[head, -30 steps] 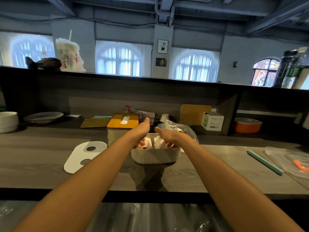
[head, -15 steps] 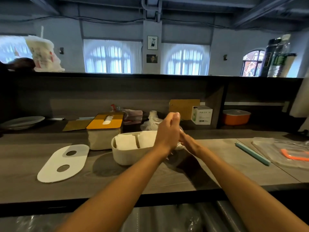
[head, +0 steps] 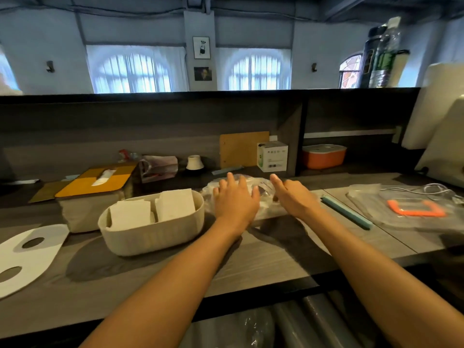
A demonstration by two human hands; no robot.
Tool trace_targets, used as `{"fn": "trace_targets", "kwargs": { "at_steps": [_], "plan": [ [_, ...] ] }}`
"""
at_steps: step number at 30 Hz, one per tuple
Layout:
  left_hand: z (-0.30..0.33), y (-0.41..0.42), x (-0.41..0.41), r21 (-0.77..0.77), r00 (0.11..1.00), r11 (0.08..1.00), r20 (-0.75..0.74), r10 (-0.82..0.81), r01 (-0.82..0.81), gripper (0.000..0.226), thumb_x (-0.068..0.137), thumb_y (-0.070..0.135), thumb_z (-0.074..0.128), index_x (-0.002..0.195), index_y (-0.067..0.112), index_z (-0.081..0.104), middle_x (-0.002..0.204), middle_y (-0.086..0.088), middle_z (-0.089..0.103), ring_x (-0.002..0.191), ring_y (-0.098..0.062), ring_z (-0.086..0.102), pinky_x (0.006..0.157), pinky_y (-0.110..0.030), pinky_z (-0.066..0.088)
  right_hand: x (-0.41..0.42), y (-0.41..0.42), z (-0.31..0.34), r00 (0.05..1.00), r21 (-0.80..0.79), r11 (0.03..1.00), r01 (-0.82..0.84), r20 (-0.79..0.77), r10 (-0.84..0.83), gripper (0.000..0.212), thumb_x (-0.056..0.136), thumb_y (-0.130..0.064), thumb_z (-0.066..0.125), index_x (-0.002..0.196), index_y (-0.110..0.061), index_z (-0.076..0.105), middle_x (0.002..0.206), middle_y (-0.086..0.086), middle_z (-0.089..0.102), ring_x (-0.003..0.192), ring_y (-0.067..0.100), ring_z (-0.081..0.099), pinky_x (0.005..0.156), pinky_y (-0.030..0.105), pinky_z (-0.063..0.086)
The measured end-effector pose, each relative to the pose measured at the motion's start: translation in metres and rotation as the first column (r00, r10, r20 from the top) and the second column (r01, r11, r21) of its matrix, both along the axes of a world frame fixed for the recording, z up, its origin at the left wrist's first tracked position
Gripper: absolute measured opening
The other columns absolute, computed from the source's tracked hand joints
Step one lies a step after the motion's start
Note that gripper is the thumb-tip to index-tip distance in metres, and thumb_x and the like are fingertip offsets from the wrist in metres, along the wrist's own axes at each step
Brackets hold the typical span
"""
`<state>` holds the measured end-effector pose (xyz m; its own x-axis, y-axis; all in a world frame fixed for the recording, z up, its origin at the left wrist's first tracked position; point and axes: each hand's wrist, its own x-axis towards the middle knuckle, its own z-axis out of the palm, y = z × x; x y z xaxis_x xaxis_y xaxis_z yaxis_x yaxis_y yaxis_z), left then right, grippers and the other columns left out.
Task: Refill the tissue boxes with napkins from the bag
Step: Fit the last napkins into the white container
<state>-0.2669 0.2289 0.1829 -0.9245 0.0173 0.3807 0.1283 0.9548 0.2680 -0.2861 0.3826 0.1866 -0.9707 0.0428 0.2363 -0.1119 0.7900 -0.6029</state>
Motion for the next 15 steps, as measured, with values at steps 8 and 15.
{"fn": "trace_targets", "kwargs": {
  "at_steps": [8, 15],
  "plan": [
    [-0.010, -0.008, -0.026, 0.042, 0.969, 0.989, 0.206, 0.134, -0.145, 0.044, 0.101, 0.044, 0.046, 0.129, 0.012, 0.058, 0.127, -0.012, 0.062, 0.117, -0.031, 0.057, 0.091, -0.039, 0.044, -0.024, -0.030, -0.002, 0.959, -0.220, 0.944, -0.246, 0.087, 0.271, 0.071, 0.101, -0.060, 0.022, 0.110, -0.009, 0.071, 0.116, 0.008, 0.067, 0.105, 0.019, 0.060, 0.101, 0.041, 0.044],
    [-0.004, -0.022, -0.031, 0.031, 0.997, 0.998, -0.050, 0.064, -0.062, 0.033, 0.099, 0.033, 0.046, 0.100, 0.013, 0.072, 0.104, -0.007, 0.066, 0.098, -0.024, 0.059, 0.083, -0.038, 0.046, -0.035, -0.027, -0.017, 0.974, -0.399, 0.889, -0.226, -0.096, 0.205, 0.069, 0.095, -0.060, 0.023, 0.075, -0.020, 0.075, 0.105, 0.006, 0.071, 0.104, 0.020, 0.061, 0.103, 0.046, 0.043]
  ]
}}
